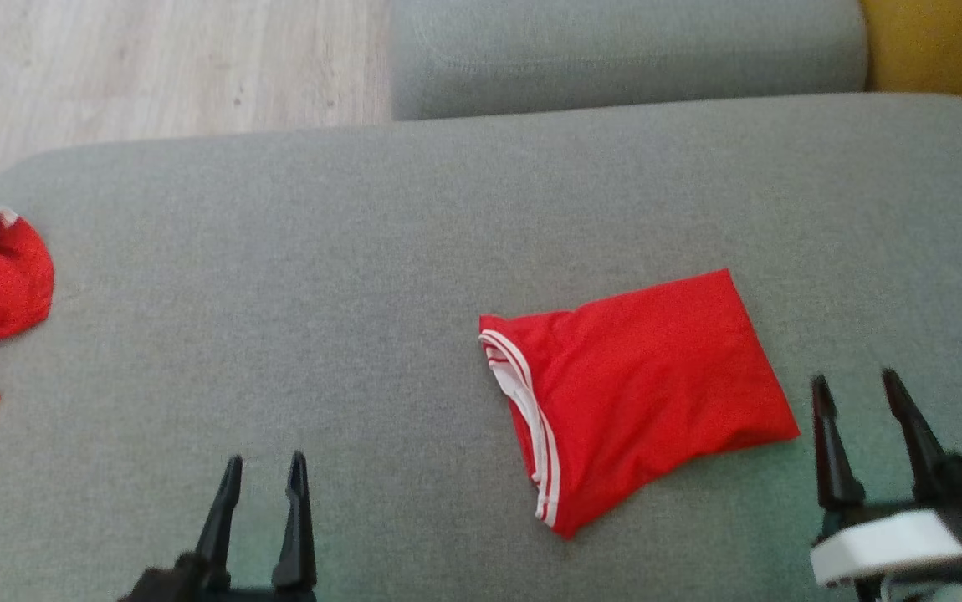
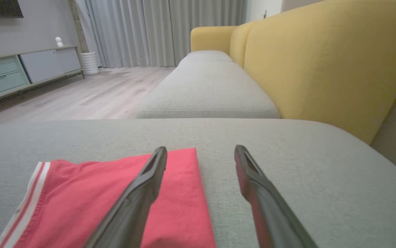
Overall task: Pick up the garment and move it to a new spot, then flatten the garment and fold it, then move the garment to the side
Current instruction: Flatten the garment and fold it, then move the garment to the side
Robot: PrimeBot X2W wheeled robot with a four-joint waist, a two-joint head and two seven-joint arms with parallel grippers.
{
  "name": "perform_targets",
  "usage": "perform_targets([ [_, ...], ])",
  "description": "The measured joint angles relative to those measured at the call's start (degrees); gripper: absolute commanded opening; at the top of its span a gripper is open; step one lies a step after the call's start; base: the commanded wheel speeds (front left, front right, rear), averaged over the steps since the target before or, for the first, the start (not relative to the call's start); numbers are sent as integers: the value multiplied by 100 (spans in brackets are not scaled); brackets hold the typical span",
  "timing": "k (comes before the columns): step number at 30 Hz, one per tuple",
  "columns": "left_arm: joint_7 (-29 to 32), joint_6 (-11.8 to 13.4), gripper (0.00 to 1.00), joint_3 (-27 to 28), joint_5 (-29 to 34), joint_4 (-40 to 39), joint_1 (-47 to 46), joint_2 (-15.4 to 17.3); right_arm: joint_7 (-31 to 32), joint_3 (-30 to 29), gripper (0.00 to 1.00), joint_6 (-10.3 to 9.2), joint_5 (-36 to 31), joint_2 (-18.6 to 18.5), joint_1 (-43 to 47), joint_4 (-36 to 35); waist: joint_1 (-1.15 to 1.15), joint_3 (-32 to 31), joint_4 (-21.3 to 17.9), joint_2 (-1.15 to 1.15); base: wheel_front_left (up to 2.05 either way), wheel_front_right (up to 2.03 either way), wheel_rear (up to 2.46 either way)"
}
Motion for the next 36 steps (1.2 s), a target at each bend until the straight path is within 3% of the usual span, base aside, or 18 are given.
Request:
perform_targets([
  [3,0,-26,100,41,92,48,185,1,-453,-181,100,0,-231,60,140,382,0,-153,19,0,0,0,0],
  [7,0,-33,100,225,193,165,280,2,-610,-285,100,0,-390,101,220,678,0,-312,33,0,0,0,0],
  [28,0,-174,100,509,293,357,276,0,-624,-7,100,0,-324,134,210,918,1,-398,243,0,0,0,0],
  [34,0,-179,100,539,293,361,270,-1,-611,-81,100,0,342,108,-16,878,1,-326,232,0,0,0,0],
  [36,0,-182,100,536,293,364,268,-1,-272,-51,100,0,625,-35,-291,838,1,-274,231,0,0,0,0],
])
